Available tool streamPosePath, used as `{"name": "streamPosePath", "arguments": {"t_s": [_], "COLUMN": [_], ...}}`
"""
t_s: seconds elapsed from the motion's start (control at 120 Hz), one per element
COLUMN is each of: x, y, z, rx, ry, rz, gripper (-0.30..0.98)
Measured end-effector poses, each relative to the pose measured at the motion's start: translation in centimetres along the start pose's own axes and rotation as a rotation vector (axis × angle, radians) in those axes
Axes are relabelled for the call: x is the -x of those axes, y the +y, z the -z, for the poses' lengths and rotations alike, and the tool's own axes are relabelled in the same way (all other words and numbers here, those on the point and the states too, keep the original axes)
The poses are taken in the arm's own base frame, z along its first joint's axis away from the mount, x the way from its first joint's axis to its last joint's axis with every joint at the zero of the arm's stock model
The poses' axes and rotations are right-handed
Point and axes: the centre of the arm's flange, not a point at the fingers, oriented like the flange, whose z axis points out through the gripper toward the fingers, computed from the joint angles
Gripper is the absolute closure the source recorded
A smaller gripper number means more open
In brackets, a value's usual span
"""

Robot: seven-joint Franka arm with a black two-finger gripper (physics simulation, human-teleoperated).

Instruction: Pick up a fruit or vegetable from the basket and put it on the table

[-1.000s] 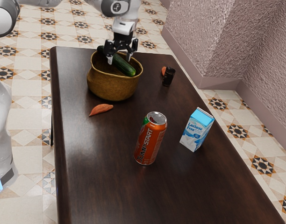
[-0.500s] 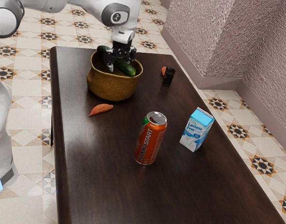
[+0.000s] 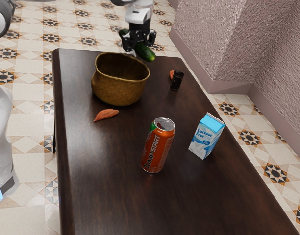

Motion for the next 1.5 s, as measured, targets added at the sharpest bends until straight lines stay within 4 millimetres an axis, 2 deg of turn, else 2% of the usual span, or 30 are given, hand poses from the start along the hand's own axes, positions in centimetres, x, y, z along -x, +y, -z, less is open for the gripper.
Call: {"name": "streamPosePath", "arguments": {"t_s": [0.058,0.125,0.192,0.308,0.392,0.525,0.583,0.675,0.775,0.85,0.967,1.15,1.225,1.292,1.383,1.5], "x": [-3.2,-7.9,-13.4,-22.5,-28.6,-37.5,-40.4,-44.6,-49.1,-51.5,-53.7,-54.9,-55.4,-55.7,-55.8,-55.7], "y": [-0.9,-2.3,-3.9,-4.8,-3.8,-1.0,0.1,1.0,3.6,5.0,6.5,7.7,8.2,8.6,8.5,8.3], "z": [2.9,4.6,5.2,4.8,5.3,6.0,5.9,4.8,3.4,1.9,0.8,0.3,0.3,0.3,0.1,-0.2], "rx": [-0.039,-0.063,-0.073,-0.069,-0.073,-0.077,-0.073,-0.057,-0.027,0.002,0.026,0.037,0.041,0.044,0.047,0.051], "ry": [0.0,0.013,0.03,0.07,0.106,0.159,0.175,0.194,0.206,0.206,0.205,0.206,0.208,0.214,0.217,0.22], "rz": [-0.045,-0.102,-0.17,-0.295,-0.391,-0.534,-0.579,-0.634,-0.704,-0.736,-0.766,-0.78,-0.786,-0.789,-0.784,-0.775], "gripper": [0.57,0.57,0.56,0.56,0.56,0.56,0.56,0.56,0.56,0.56,0.56,0.56,0.34,0.21,0.11,0.05]}}
